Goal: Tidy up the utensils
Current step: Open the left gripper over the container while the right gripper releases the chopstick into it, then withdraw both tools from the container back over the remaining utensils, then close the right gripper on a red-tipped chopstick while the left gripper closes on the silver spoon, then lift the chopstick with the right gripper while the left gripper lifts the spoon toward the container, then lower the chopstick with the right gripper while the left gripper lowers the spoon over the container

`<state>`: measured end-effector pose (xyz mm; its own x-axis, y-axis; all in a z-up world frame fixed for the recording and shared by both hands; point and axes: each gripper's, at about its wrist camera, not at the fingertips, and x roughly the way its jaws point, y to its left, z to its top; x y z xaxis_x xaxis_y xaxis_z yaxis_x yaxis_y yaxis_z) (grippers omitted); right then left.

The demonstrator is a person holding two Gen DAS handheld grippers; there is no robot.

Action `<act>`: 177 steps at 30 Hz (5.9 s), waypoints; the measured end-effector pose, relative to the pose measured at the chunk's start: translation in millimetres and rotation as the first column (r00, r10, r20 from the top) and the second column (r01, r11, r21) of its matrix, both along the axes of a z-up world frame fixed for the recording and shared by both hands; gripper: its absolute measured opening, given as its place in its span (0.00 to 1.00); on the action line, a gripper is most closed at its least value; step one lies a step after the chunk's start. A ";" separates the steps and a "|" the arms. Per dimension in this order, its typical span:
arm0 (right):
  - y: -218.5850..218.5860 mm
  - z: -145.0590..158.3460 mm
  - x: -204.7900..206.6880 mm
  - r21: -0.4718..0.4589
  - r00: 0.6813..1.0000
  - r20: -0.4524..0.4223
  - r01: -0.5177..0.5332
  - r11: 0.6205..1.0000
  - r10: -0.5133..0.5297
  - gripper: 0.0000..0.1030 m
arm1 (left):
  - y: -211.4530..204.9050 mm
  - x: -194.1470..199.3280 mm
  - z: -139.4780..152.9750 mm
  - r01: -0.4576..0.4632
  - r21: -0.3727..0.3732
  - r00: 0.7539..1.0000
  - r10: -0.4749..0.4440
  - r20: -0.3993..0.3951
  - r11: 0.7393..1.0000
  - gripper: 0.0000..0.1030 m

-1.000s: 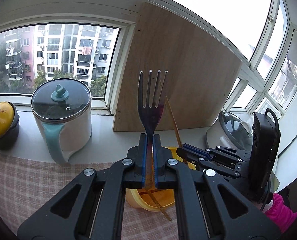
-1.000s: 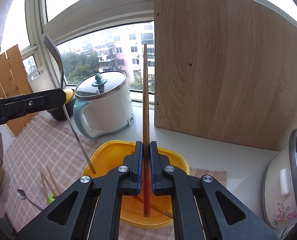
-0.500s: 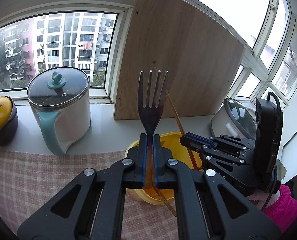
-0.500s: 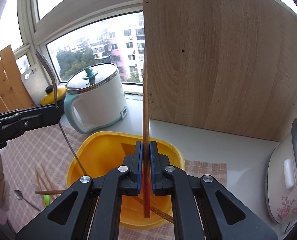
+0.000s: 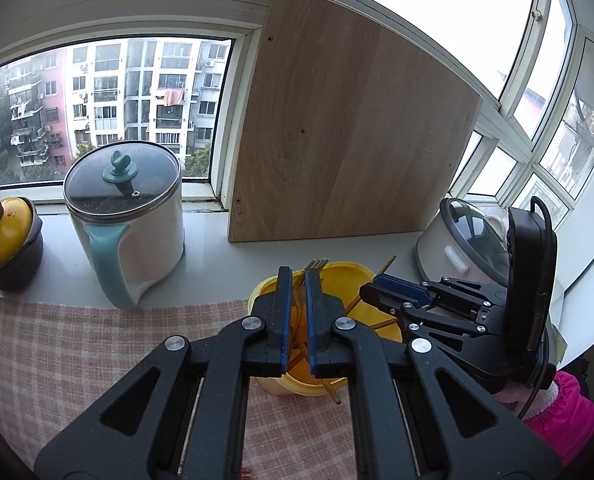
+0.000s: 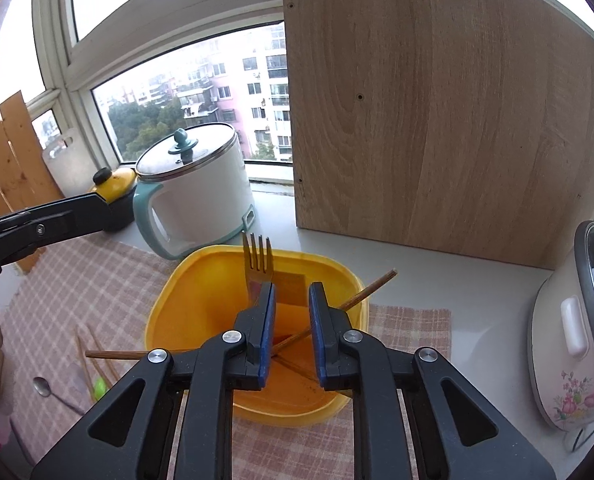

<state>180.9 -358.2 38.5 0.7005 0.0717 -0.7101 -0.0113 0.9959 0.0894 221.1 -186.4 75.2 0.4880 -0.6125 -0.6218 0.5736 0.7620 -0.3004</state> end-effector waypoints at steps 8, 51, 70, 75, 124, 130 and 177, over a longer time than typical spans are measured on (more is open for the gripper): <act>-0.1 4.9 -16.7 0.000 1.000 0.002 0.022 1.000 -0.022 0.14 | 8.9 -13.3 3.6 0.004 -0.003 1.000 -0.004 -0.003 1.000 0.03; 156.8 -11.0 -54.7 -0.060 0.915 -0.038 -0.404 0.913 0.402 0.61 | 266.3 -119.6 -73.1 -0.441 0.125 0.869 0.458 -0.189 0.889 0.29; 215.4 -84.2 -17.7 0.003 0.790 -0.288 -0.565 0.825 0.542 0.61 | 333.2 -170.0 -178.2 -0.613 0.120 0.646 0.583 -0.493 0.781 0.29; 221.8 -97.9 -5.8 -0.003 0.773 -0.337 -0.572 0.820 0.537 0.61 | 340.5 -162.8 -194.0 -0.631 0.093 0.619 0.573 -0.537 0.770 0.29; 270.8 -116.1 30.9 -0.092 0.747 -0.403 -0.608 0.788 0.529 0.05 | 289.2 -93.5 -154.8 -0.538 0.075 0.788 0.533 -0.308 0.839 0.00; 251.1 -100.5 23.4 -0.093 0.780 -0.350 -0.579 0.810 0.518 0.04 | 278.6 -101.3 -130.4 -0.522 0.066 0.818 0.521 -0.244 0.850 0.00; 80.9 53.1 -22.6 -0.068 0.967 0.015 -0.255 0.965 0.256 0.05 | 161.3 -68.7 23.2 -0.291 -0.134 0.954 0.298 0.039 0.947 0.00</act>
